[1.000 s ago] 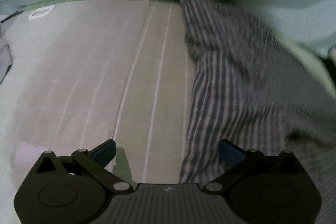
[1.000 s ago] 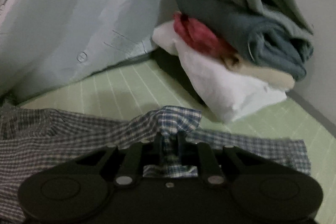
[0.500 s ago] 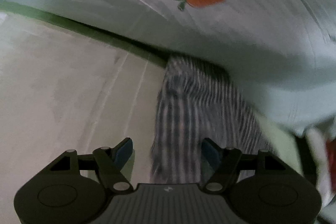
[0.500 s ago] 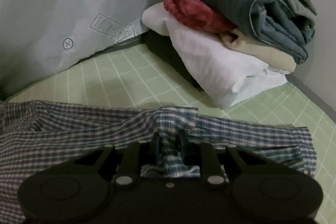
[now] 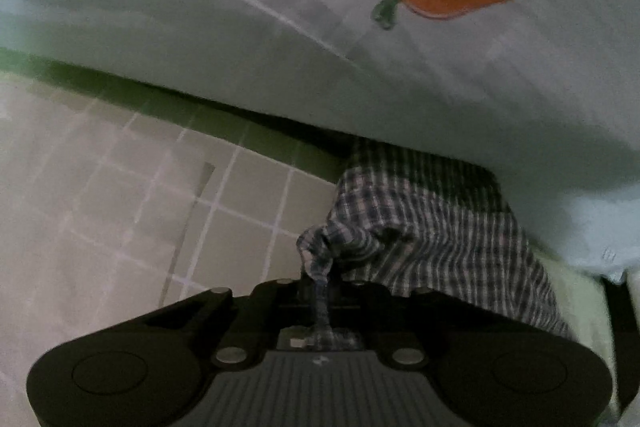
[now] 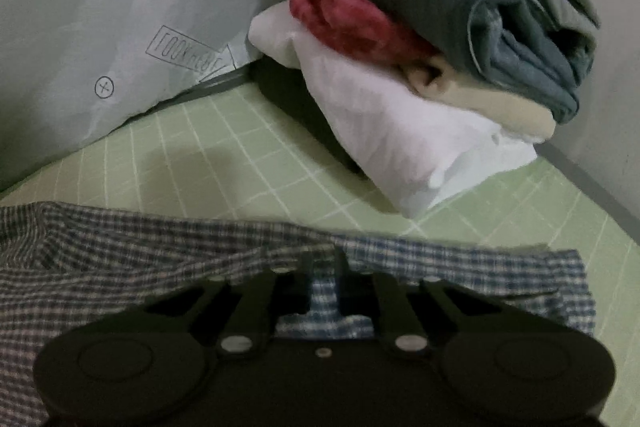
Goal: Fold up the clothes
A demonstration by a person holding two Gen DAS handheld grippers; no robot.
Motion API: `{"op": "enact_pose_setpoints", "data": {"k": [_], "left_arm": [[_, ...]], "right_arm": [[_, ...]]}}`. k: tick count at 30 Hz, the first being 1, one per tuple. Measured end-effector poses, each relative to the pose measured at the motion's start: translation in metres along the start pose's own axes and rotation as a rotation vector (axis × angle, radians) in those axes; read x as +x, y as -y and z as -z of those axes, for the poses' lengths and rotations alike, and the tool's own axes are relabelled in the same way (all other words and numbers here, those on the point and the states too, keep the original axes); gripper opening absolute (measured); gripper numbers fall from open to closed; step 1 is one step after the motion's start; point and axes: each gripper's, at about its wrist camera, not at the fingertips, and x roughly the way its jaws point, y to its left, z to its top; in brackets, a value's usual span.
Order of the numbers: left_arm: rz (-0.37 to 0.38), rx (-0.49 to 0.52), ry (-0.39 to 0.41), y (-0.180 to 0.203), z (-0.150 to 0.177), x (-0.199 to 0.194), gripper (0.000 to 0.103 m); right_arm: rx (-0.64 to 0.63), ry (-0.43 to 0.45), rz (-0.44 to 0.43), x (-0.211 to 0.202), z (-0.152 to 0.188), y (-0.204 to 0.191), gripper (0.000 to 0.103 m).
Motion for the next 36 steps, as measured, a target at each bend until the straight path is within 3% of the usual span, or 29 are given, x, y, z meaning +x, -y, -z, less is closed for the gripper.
{"op": "enact_pose_setpoints", "data": {"k": [1, 2, 4, 5, 7, 9, 12, 14, 16, 18, 23, 27, 30, 32, 36], "left_arm": [[-0.017, 0.008, 0.003, 0.001, 0.001, -0.004, 0.03], [-0.033, 0.016, 0.006, 0.002, 0.001, -0.008, 0.051], [-0.063, 0.028, 0.022, 0.002, 0.003, -0.018, 0.07], [-0.066, 0.036, 0.034, 0.001, 0.004, -0.023, 0.072], [-0.069, 0.056, 0.049, 0.0, 0.01, -0.036, 0.076], [-0.086, 0.071, 0.056, 0.0, 0.019, -0.045, 0.079], [-0.119, 0.081, 0.046, -0.003, 0.034, -0.054, 0.079], [-0.124, 0.047, 0.043, -0.007, 0.044, -0.064, 0.079], [-0.128, 0.014, 0.04, -0.011, 0.053, -0.074, 0.079], [-0.133, -0.02, 0.038, -0.014, 0.063, -0.084, 0.079], [-0.142, -0.01, 0.05, -0.012, 0.091, -0.124, 0.079], [-0.155, 0.027, 0.072, -0.012, 0.12, -0.164, 0.079], [-0.15, 0.02, 0.082, -0.015, 0.143, -0.19, 0.079], [-0.15, 0.011, 0.082, -0.019, 0.161, -0.207, 0.079], [-0.159, -0.003, 0.066, -0.026, 0.2, -0.235, 0.079]], "right_arm": [[0.007, -0.006, -0.012, 0.002, 0.002, 0.0, 0.038], [0.014, -0.012, -0.024, 0.003, 0.003, -0.001, 0.047], [0.028, -0.024, -0.047, 0.006, 0.007, -0.001, 0.061], [0.035, -0.03, -0.059, 0.008, 0.009, -0.002, 0.064], [0.048, -0.042, -0.083, 0.011, 0.012, -0.002, 0.079], [0.062, -0.053, -0.106, 0.014, 0.016, -0.003, 0.086], [0.054, -0.066, -0.119, 0.018, 0.019, -0.007, 0.087], [0.006, -0.071, -0.127, 0.02, 0.017, -0.013, 0.081], [-0.099, -0.057, -0.138, 0.019, 0.016, -0.022, 0.037], [-0.146, -0.059, -0.158, 0.014, 0.012, -0.028, 0.015], [-0.213, 0.06, -0.19, -0.026, 0.002, -0.046, 0.011], [-0.264, 0.185, -0.328, -0.089, 0.004, -0.071, 0.011], [-0.384, 0.252, -0.448, -0.139, 0.024, -0.095, 0.011], [-0.456, 0.25, -0.525, -0.163, 0.046, -0.11, 0.011], [-0.589, 0.134, -0.638, -0.185, 0.111, -0.136, 0.012]]}}
